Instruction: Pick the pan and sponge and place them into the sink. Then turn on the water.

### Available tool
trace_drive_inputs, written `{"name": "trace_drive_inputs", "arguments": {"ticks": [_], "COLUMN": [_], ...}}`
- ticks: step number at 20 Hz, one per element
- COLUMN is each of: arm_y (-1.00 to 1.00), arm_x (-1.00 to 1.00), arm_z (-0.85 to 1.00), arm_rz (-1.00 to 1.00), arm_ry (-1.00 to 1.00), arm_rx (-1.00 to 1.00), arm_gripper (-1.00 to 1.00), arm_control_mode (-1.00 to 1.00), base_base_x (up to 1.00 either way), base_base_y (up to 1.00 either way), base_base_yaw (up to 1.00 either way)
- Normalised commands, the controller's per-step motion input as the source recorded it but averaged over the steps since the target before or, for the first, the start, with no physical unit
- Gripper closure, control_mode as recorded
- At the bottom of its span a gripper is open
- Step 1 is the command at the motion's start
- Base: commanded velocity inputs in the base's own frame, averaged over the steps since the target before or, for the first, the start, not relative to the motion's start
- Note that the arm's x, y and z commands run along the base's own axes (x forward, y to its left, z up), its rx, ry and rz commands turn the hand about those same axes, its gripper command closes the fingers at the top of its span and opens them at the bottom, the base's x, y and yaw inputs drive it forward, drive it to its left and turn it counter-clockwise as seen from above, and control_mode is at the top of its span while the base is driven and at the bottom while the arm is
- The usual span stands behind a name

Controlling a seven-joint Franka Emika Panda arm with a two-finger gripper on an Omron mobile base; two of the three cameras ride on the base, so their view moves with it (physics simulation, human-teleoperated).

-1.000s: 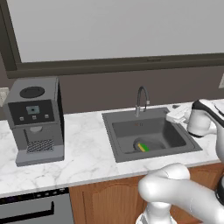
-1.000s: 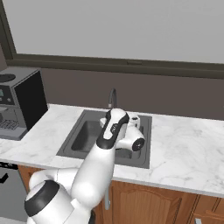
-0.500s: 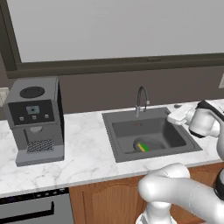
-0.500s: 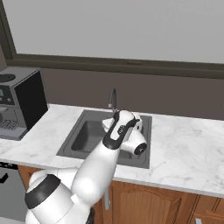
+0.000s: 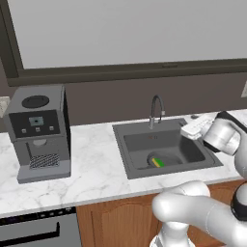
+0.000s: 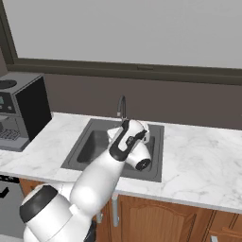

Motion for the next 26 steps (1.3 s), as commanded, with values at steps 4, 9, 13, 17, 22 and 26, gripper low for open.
{"name": "trace_drive_inputs", "arguments": {"ticks": [4, 9, 13, 17, 22, 26], "arm_y": [0.04, -0.02, -0.08, -0.04, 0.0, 0.0], "arm_x": [0.1, 0.13, 0.12, 0.12, 0.14, 0.12], "arm_z": [0.11, 0.05, -0.02, -0.09, -0.06, -0.08], "arm_rz": [-0.07, -0.05, -0.04, -0.01, 0.0, 0.0], "arm_ry": [0.01, 0.06, 0.08, 0.05, 0.0, -0.01], "arm_rx": [-0.03, -0.02, 0.0, 0.0, 0.0, 0.0], "arm_gripper": [-1.0, -1.0, -1.0, -1.0, -1.0, -1.0], "arm_control_mode": [-1.0, -1.0, -1.0, -1.0, -1.0, -1.0], "base_base_x": [0.0, 0.0, 0.0, 0.0, 0.0, 0.0], "base_base_y": [0.0, 0.0, 0.0, 0.0, 0.0, 0.0], "base_base_yaw": [0.0, 0.0, 0.0, 0.0, 0.0, 0.0]}}
